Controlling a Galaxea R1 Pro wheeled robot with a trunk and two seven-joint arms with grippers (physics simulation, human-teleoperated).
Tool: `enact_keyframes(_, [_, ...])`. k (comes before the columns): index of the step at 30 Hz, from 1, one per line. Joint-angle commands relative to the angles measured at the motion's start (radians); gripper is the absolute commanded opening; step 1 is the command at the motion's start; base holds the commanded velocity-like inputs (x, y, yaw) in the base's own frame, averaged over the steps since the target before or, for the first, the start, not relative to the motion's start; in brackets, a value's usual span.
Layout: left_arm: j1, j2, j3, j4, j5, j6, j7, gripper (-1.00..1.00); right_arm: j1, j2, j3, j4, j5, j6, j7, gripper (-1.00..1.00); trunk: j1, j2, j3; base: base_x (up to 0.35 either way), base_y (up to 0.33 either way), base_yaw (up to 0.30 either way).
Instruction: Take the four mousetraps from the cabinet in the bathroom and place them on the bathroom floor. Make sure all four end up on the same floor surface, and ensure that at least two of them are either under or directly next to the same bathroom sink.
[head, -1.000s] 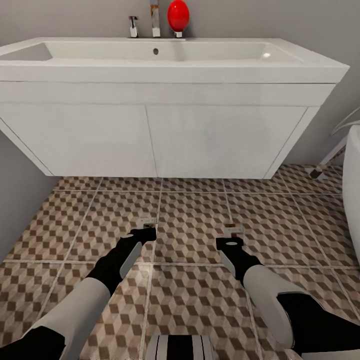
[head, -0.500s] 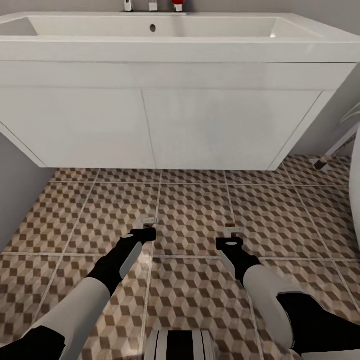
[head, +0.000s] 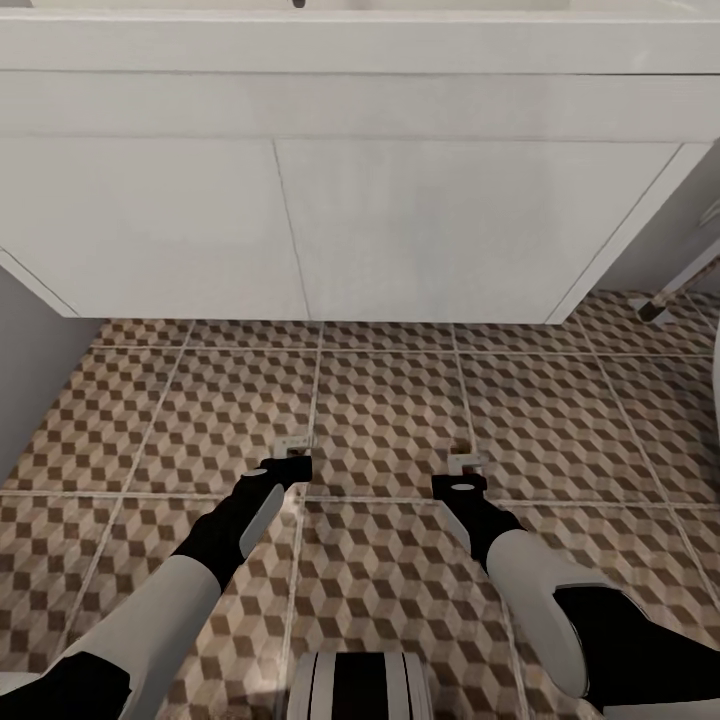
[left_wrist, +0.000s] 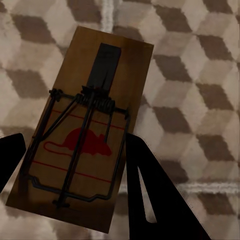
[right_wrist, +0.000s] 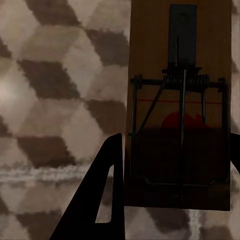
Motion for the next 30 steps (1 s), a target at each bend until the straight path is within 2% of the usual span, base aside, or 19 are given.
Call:
enact_keyframes(1, [0.0, 0.0, -0.004, -0.002, 0.01, 0.003, 0.009, -1.0, 0.0, 0.0, 0.001, -0.002, 0.009, 0.01, -0.003, -1.0, 0.0, -0.001, -0.005, 0.0, 0.0, 0.0])
enact_keyframes(18, [0.0, 0.0, -0.004, -0.005, 0.012, 0.002, 0.007, -1.0, 0.0, 0.0, 0.001, -0.002, 0.006, 0.008, -0.003, -1.0, 0.008, -0.005, -0.07, 0.0, 0.0, 0.0])
enact_keyframes(30, [0.0, 0.0, -0.004, -0.012, 0.013, 0.002, 0.003, -1.0, 0.0, 0.0, 0.001, -0.002, 0.006, 0.008, -0.003, -1.0, 0.008, -0.005, -0.07, 0.0, 0.0, 0.0])
